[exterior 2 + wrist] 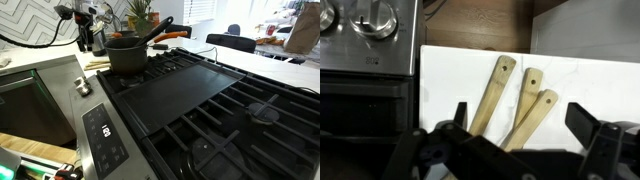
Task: Put the slotted spoon in the silver holder
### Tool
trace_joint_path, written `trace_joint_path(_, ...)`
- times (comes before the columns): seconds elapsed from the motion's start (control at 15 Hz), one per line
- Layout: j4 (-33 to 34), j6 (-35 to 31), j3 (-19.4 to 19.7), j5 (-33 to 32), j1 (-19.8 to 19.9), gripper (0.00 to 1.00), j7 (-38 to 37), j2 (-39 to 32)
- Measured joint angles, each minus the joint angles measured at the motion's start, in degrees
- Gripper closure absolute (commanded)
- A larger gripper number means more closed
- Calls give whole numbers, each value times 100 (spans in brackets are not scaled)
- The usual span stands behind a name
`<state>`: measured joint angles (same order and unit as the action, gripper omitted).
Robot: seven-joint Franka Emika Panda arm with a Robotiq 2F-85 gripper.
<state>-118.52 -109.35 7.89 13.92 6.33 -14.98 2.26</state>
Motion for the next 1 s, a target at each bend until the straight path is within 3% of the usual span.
trace_joint_path(0.4, 169, -439, 186, 680, 247, 0, -717, -684)
trace_joint_path(1.0, 397, -503, 240, 750, 303, 0, -894, -880)
